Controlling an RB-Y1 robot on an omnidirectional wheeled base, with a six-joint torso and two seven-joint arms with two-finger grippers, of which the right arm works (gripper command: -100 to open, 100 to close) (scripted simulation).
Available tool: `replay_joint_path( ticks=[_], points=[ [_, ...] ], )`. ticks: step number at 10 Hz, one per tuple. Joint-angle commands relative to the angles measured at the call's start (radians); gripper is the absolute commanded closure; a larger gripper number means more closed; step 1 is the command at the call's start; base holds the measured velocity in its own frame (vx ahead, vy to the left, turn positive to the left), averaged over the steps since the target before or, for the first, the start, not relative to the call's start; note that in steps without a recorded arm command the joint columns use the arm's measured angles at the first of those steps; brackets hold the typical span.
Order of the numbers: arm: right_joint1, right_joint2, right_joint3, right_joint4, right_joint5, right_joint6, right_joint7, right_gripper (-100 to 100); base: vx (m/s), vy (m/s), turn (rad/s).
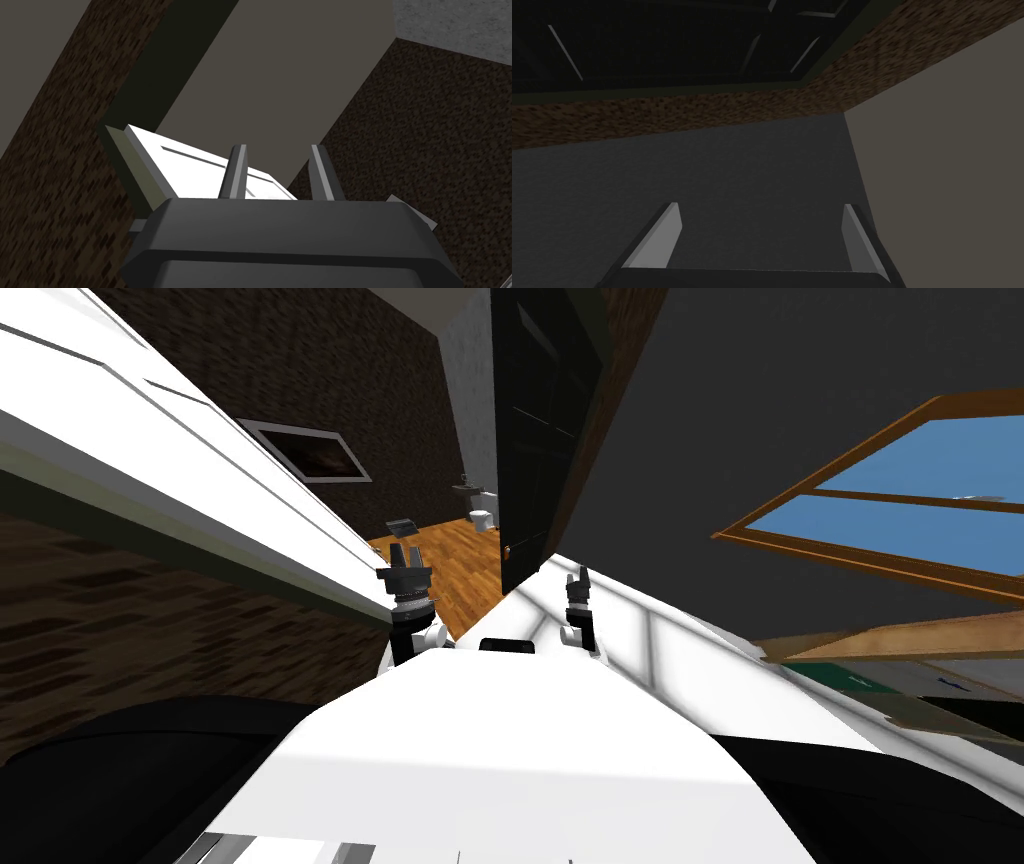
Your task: Push the door open
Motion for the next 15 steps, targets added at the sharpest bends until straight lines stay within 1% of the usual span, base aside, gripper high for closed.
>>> replay_joint_path(
  ticks=[1, 8, 10, 11, 12, 13, 15],
  points=[
    [-0.023, -0.004, 0.001, 0.05, -0.002, -0.013, -0.001, -100, 0.074, -0.063, 0.166],
    [-0.113, -0.017, 0.009, 0.268, -0.01, -0.074, -0.008, -100, 0.076, -0.082, 0.195],
    [-0.141, -0.02, 0.012, 0.34, -0.012, -0.093, -0.01, -100, 0.082, -0.096, 0.193],
    [-0.154, -0.022, 0.013, 0.366, -0.014, -0.102, -0.011, -100, 0.071, -0.08, 0.216],
    [-0.154, -0.022, 0.013, 0.377, -0.014, -0.102, -0.011, -100, 0.034, -0.051, 0.058],
    [-0.168, -0.023, 0.015, 0.409, -0.015, -0.112, -0.012, -100, 0.033, -0.044, 0.093],
    [-0.197, -0.025, 0.018, 0.481, -0.017, -0.131, -0.014, -100, 0.054, -0.078, 0.237]
  ],
)
